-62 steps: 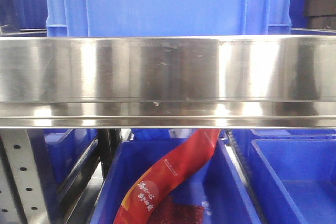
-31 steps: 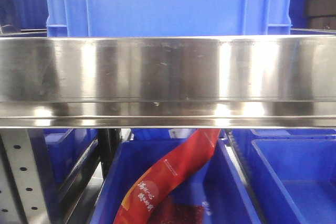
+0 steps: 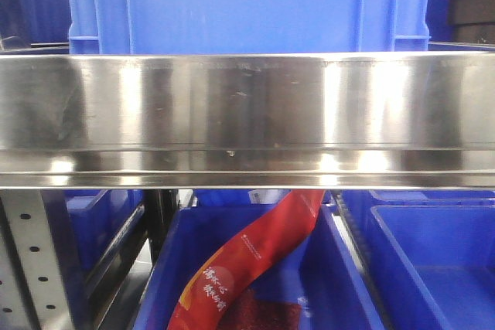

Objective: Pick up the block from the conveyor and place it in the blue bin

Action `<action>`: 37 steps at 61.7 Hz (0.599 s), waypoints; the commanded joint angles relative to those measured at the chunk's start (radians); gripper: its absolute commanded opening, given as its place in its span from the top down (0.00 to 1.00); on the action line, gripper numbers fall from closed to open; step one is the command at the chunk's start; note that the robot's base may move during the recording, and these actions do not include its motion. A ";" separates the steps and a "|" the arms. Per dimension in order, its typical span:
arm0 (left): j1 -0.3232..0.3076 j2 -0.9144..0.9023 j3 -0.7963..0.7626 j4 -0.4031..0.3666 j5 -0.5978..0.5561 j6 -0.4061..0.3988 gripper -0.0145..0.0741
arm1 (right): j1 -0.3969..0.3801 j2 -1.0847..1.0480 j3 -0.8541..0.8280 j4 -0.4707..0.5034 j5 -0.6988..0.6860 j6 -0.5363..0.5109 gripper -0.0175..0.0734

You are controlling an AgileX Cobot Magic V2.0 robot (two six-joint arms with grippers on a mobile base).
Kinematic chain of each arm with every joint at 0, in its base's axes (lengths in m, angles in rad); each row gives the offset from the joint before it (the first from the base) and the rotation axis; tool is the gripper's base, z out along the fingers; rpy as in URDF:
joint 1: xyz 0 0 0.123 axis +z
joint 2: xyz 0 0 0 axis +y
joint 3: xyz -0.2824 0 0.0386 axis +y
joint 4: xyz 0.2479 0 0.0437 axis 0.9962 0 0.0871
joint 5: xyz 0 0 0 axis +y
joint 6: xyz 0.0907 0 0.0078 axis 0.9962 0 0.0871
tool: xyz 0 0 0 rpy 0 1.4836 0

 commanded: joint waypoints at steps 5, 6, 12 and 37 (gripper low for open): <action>0.005 -0.004 0.000 -0.004 -0.015 0.000 0.96 | -0.006 -0.005 0.004 -0.006 -0.016 -0.003 0.99; 0.005 -0.004 0.000 -0.004 -0.015 0.000 0.96 | -0.007 -0.008 0.004 -0.006 -0.016 -0.003 0.99; 0.005 -0.004 0.000 -0.004 -0.015 0.000 0.96 | -0.032 -0.053 0.031 -0.027 0.019 -0.003 0.99; 0.005 -0.004 0.000 -0.004 -0.015 0.000 0.96 | -0.152 -0.395 0.378 -0.028 0.037 -0.003 0.99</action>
